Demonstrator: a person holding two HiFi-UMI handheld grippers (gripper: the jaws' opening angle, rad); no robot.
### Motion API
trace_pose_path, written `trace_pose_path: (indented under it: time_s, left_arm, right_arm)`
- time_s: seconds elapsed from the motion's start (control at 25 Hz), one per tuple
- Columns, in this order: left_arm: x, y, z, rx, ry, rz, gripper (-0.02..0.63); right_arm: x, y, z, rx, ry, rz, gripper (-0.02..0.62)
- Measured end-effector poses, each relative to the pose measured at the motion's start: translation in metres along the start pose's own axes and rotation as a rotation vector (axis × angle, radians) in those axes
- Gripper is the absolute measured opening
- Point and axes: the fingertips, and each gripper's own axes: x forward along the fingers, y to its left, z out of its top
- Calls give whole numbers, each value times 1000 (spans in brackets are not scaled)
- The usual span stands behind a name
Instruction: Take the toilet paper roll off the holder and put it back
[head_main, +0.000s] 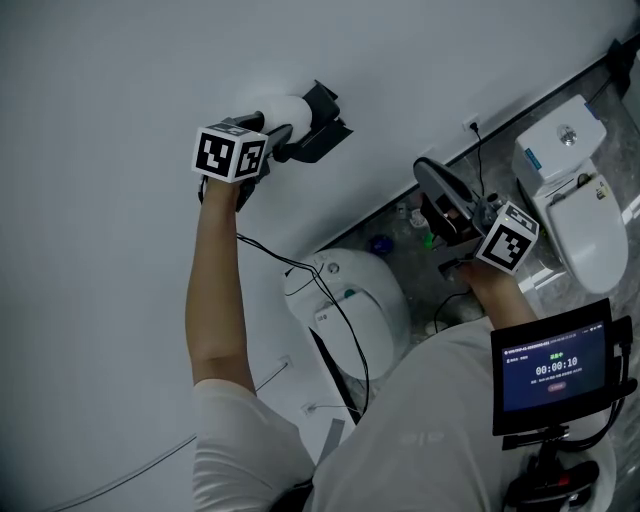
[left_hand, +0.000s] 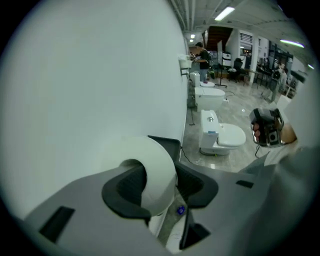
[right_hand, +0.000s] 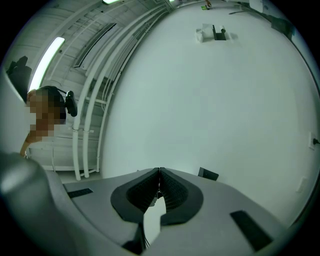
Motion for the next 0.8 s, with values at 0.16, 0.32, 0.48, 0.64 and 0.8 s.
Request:
trace_pose_path:
  time_s: [0.16, 0.32, 0.48, 0.64, 0.8]
  left_arm:
    - [6, -6, 2, 119, 55, -16, 172]
    - [13, -8, 2, 208, 96, -41, 173]
    - [21, -5, 5, 247, 110, -55, 173]
    - [24, 2, 6, 273, 105, 7, 203]
    - [20, 8, 9, 293, 82, 62, 233]
  right_arm:
    - [3, 3, -5, 0, 11, 11, 11]
    - [3, 3, -10, 0, 25, 13, 11]
    - [4, 3, -12, -4, 29, 10, 11]
    - [3, 3, -12, -6, 34, 18, 9]
    - [4, 2, -15, -2, 41, 21, 10]
